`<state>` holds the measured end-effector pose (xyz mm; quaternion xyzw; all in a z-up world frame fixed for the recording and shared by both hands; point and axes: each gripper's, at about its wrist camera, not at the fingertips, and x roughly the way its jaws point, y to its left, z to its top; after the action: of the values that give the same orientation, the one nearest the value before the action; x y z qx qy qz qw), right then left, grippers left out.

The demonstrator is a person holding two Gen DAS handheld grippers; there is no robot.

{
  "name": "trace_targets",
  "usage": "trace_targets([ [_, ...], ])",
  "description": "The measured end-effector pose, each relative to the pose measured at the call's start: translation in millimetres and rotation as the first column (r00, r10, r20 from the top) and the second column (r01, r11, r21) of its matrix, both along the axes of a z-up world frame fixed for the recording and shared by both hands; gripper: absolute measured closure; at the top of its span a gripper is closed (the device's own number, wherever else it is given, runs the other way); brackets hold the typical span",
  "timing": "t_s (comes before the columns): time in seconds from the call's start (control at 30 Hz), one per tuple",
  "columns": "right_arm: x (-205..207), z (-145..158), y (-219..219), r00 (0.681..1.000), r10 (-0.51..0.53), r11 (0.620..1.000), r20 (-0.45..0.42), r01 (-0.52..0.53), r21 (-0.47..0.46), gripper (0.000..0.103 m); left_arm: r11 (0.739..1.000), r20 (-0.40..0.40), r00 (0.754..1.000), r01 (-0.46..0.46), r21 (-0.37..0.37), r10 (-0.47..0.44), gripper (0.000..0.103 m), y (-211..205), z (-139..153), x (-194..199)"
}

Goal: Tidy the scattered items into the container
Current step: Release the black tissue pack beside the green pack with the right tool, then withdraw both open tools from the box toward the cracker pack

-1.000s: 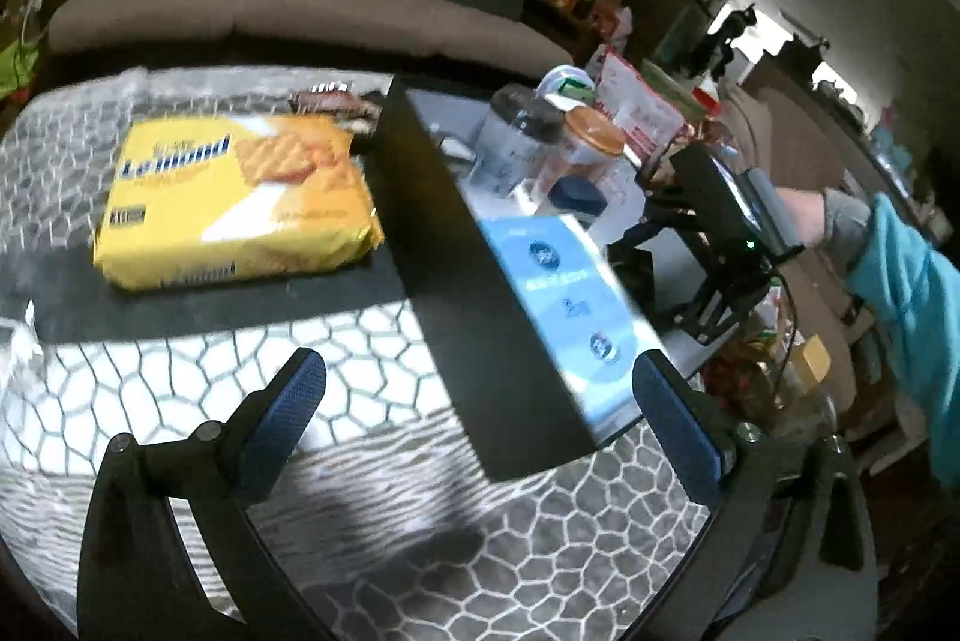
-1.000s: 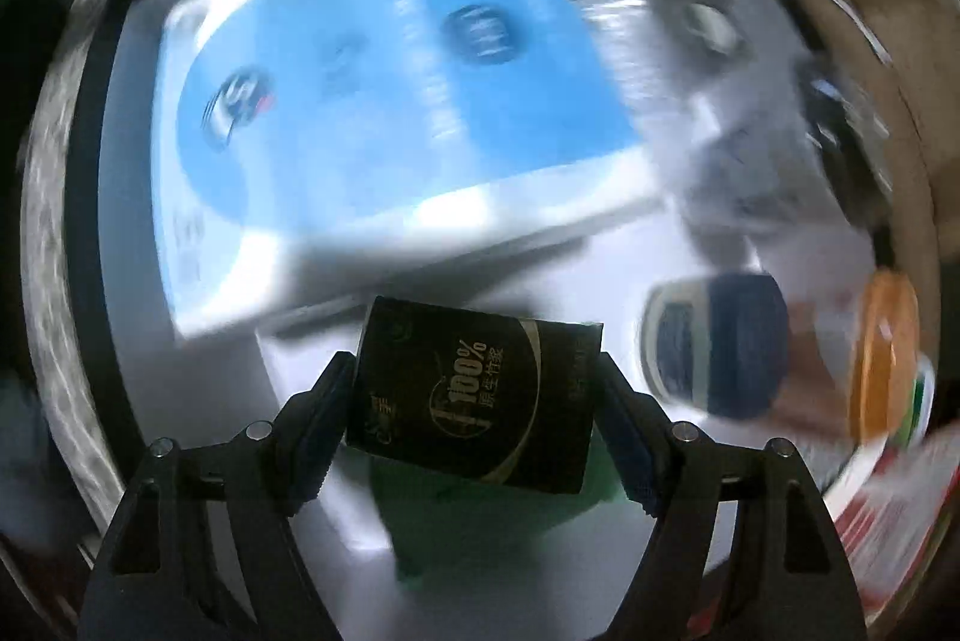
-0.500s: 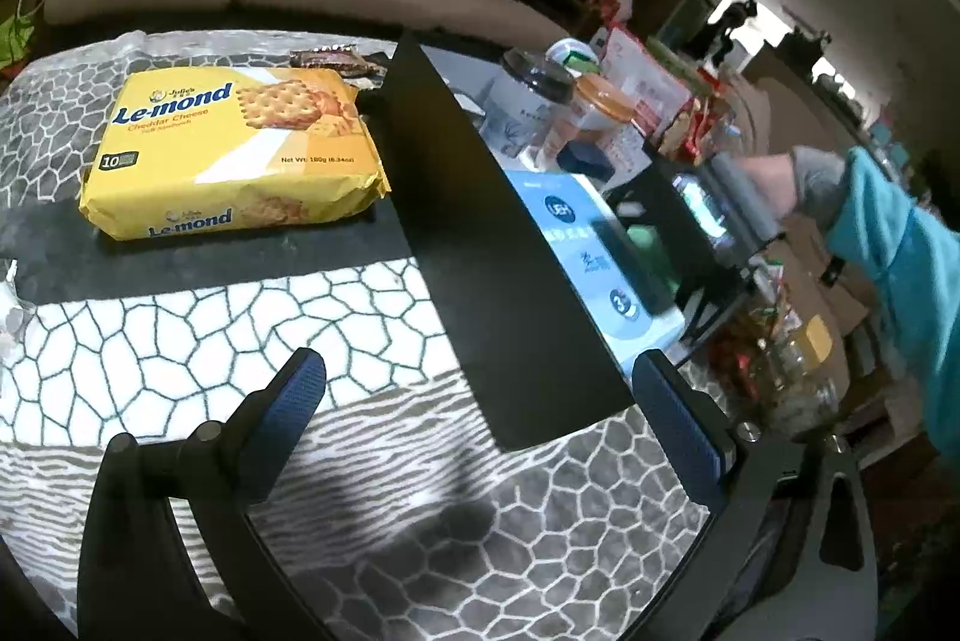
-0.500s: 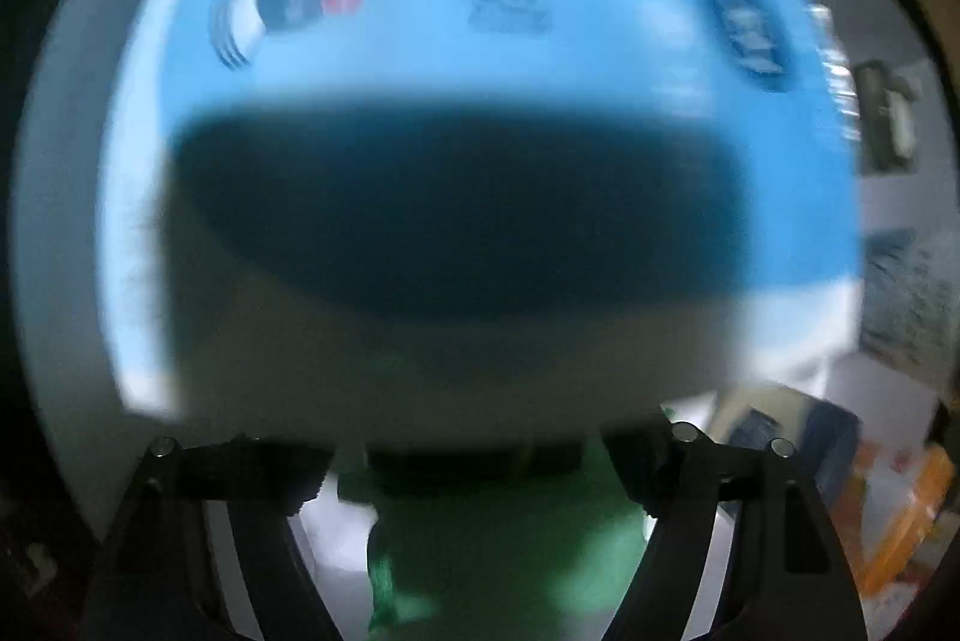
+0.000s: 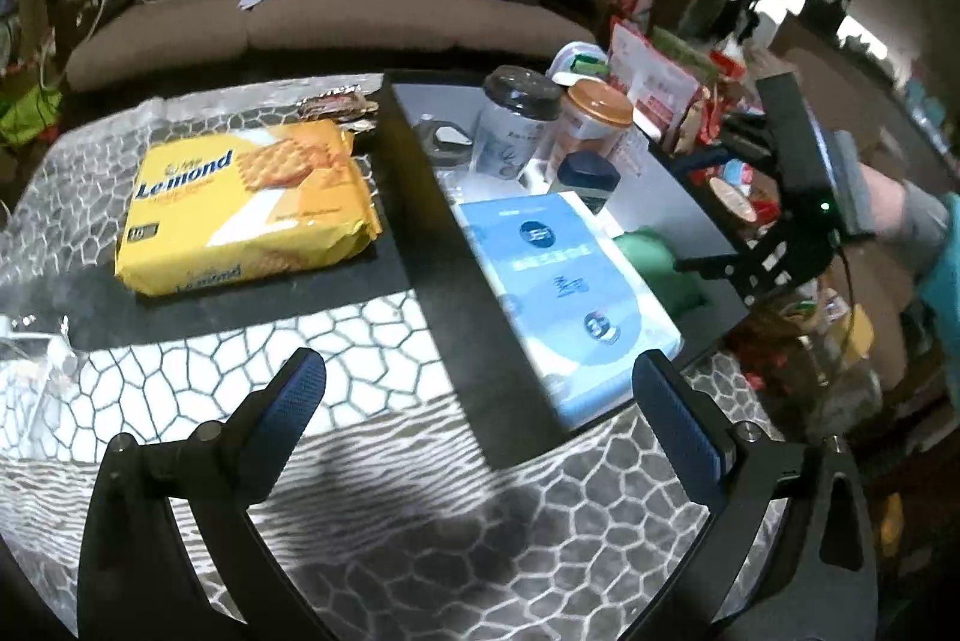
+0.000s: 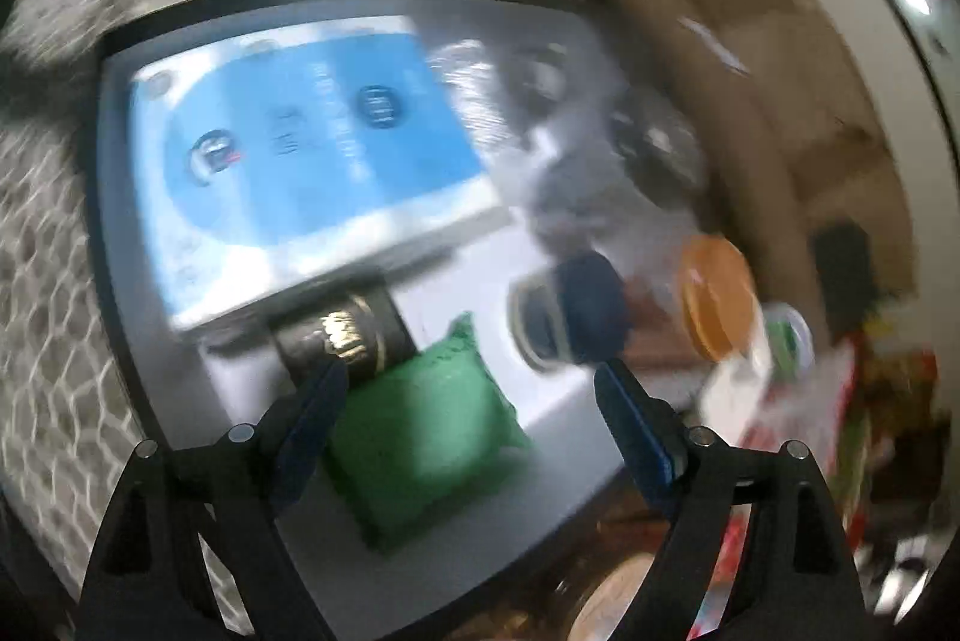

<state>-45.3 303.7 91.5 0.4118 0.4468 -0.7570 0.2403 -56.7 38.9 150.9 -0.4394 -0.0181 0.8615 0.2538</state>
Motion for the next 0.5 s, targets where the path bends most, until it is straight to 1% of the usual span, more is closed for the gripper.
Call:
trace_targets([
  [0.07,14,2,10,0.996,-0.080,0.996,-0.050,0.079,-0.029,0.017,0.999,-0.003,1.000,-0.013,-0.034,0.012,0.001,18,2,-2],
  [0.13,14,7,15,0.985,-0.138,0.990,-0.099,0.133,-0.055,0.017,0.999,-0.007,1.000,-0.007,-0.047,0.007,0.001,34,4,-2],
  [0.23,30,19,25,0.966,-0.222,0.971,-0.134,0.207,-0.120,0.017,0.997,-0.018,1.000,-0.016,-0.070,0.014,0.001,53,4,0],
  [0.37,43,23,28,0.942,-0.305,0.942,-0.140,0.276,-0.189,0.017,0.996,-0.021,0.999,-0.043,-0.083,0.041,0.001,64,3,0],
  [0.5,58,24,27,0.927,-0.348,0.918,-0.137,0.308,-0.250,0.017,0.992,-0.024,0.997,-0.073,-0.100,0.071,0.001,67,-2,4],
])
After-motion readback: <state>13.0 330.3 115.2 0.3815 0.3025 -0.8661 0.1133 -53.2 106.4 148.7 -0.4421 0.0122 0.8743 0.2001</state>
